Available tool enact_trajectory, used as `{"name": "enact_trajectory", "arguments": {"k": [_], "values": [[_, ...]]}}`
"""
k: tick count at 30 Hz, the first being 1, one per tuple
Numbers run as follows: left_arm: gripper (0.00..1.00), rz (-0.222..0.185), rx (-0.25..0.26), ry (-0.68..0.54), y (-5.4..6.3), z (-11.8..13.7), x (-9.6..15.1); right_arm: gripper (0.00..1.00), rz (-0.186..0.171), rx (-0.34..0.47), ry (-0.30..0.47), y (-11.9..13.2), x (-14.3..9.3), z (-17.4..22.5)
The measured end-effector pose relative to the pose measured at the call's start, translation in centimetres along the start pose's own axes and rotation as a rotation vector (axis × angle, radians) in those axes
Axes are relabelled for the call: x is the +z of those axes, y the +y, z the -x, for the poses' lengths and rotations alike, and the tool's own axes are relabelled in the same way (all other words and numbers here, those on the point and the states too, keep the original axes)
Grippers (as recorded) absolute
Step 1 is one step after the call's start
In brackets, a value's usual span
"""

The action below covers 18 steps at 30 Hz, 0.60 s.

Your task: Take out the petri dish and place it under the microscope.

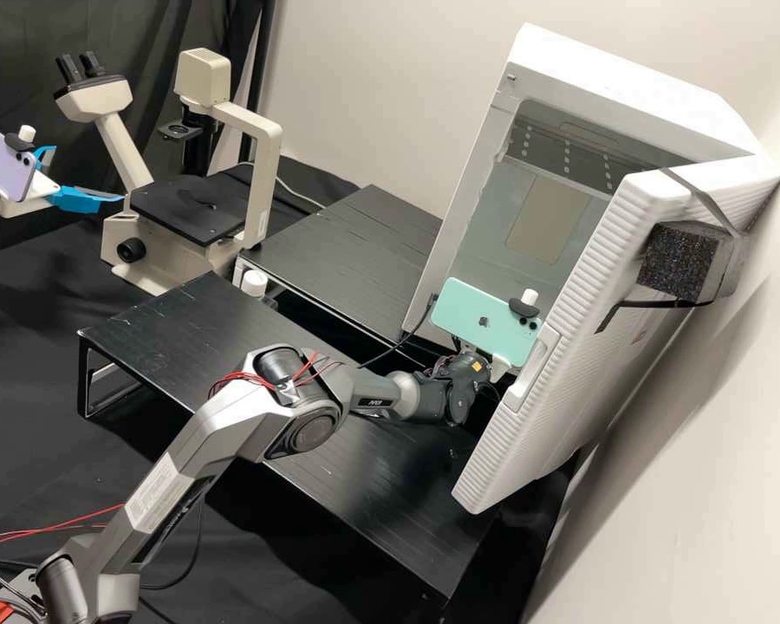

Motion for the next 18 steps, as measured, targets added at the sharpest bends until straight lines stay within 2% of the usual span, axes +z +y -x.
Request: {"name": "enact_trajectory", "arguments": {"k": [18], "values": [[1.00,0.000,0.000,0.000,0.00,0.00,0.00,0.00,-0.007,0.000,0.000,0.00,0.00,0.00]]}}
